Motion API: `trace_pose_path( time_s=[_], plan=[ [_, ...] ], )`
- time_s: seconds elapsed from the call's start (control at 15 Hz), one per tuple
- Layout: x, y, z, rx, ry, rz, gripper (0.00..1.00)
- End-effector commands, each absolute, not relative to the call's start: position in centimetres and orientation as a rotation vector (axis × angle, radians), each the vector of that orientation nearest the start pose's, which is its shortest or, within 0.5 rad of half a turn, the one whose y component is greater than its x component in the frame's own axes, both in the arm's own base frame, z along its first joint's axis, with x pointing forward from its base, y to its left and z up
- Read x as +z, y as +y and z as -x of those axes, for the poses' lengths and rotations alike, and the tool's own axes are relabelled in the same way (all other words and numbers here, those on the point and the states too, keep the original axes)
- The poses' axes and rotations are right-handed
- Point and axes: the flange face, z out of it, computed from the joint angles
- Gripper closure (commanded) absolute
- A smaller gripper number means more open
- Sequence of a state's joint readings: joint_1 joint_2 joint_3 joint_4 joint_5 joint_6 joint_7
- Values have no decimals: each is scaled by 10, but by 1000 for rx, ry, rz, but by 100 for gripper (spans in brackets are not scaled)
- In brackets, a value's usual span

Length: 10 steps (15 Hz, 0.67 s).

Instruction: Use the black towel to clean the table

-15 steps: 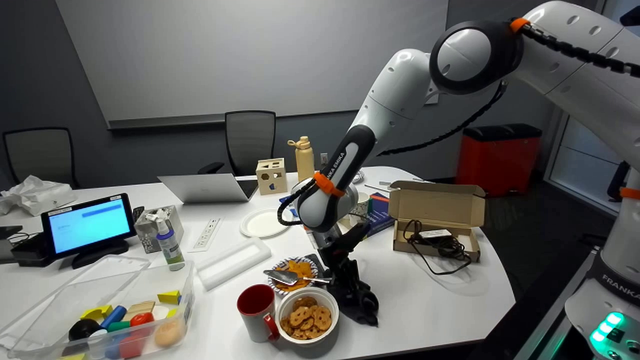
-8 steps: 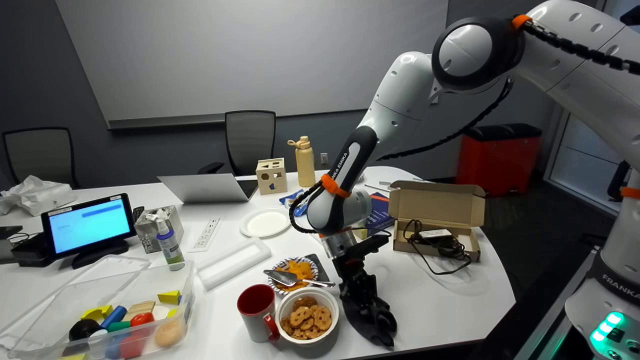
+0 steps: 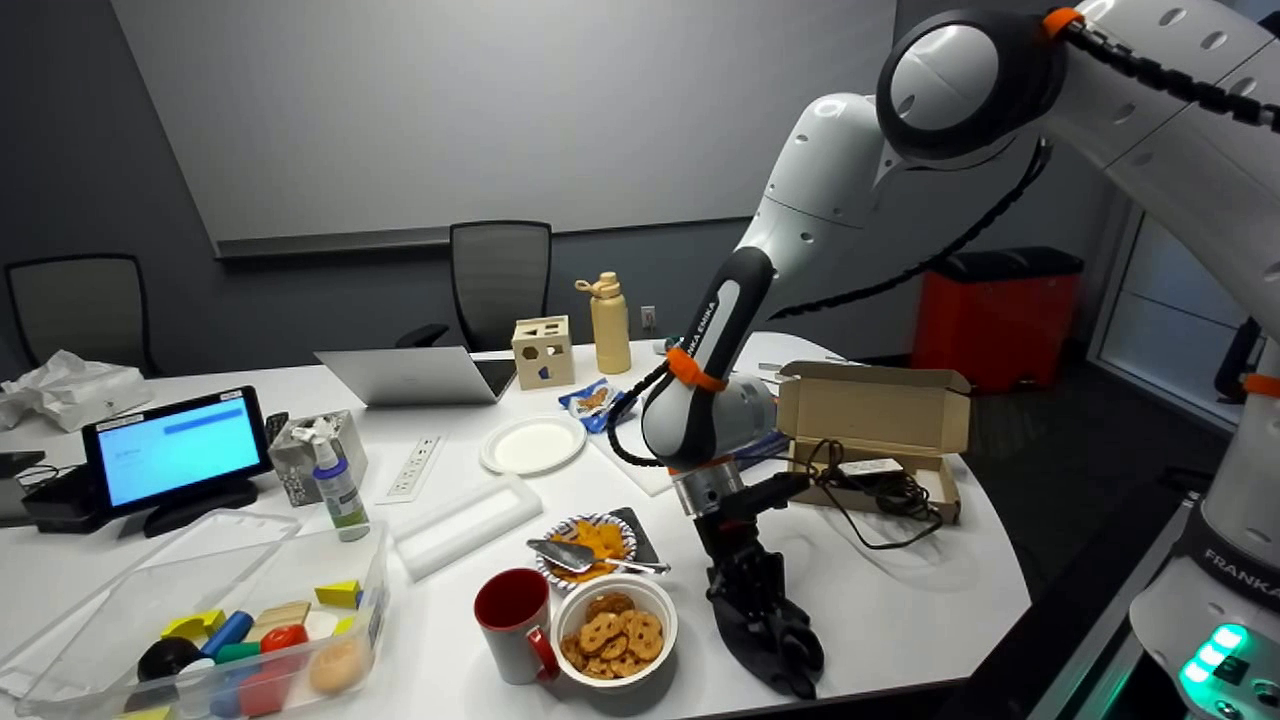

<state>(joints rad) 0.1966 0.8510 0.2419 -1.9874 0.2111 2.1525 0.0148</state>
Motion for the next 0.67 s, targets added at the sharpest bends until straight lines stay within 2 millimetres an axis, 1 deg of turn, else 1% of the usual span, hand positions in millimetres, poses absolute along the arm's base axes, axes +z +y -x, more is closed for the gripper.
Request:
trace_pose_path(
  time_s=[0.0,0.07,0.27,0.47,0.6],
  plan=[
    [13,236,-437,1061,-315,2759,97],
    [12,233,-437,1064,-310,2765,97],
    [14,216,-428,1047,-244,2803,97],
    [17,202,-416,1070,-189,2842,97],
    [19,188,-410,1059,-126,2868,97]
  ],
)
